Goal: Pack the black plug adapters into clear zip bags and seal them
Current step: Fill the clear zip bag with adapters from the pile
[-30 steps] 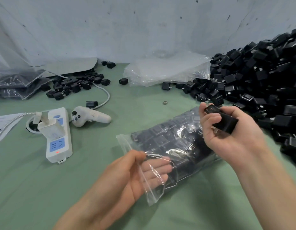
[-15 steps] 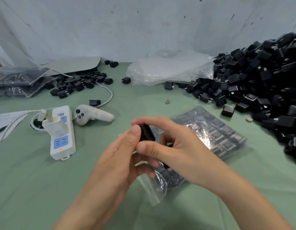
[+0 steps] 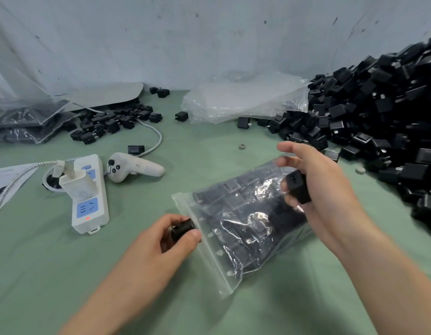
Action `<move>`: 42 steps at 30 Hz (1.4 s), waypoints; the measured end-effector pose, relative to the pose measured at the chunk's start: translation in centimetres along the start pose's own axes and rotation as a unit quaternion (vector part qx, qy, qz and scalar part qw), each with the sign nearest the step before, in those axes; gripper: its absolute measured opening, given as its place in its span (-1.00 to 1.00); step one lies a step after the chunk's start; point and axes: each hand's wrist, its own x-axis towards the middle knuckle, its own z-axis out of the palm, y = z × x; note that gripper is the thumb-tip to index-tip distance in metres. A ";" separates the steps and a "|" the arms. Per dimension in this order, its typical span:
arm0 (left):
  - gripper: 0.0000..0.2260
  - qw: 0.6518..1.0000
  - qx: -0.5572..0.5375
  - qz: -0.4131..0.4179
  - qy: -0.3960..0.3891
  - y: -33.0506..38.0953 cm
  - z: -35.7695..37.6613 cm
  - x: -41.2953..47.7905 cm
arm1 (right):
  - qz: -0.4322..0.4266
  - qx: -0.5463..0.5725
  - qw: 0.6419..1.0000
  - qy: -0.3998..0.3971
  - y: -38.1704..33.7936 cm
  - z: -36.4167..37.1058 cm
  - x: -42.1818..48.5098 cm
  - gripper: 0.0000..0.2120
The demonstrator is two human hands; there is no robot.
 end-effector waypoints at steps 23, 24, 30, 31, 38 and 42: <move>-0.71 0.989 -0.135 0.008 -0.064 0.0 2.1 0.9 | 0.030 0.033 0.998 0.040 0.0 -1.1 0.8 -0.82; -0.72 0.988 -0.139 0.009 -0.063 0.4 2.4 0.9 | 0.031 0.033 0.998 0.040 0.0 -1.1 0.8 -0.82; -0.83 0.991 -0.128 -0.021 -0.035 1.1 4.1 1.2 | 0.037 0.027 0.998 0.036 0.2 -0.7 0.5 -0.81; -0.83 0.989 -0.138 -0.035 -0.046 1.0 4.0 1.2 | 0.037 0.025 0.998 0.034 0.2 -0.7 0.5 -0.81; -0.77 0.930 -0.342 -0.130 0.037 1.6 2.4 1.5 | 0.035 0.027 0.998 0.033 0.1 -0.9 0.5 -0.81; -0.46 0.939 -0.315 -0.138 0.014 2.1 3.2 0.2 | 0.035 0.032 0.998 0.033 0.1 -0.8 0.5 -0.81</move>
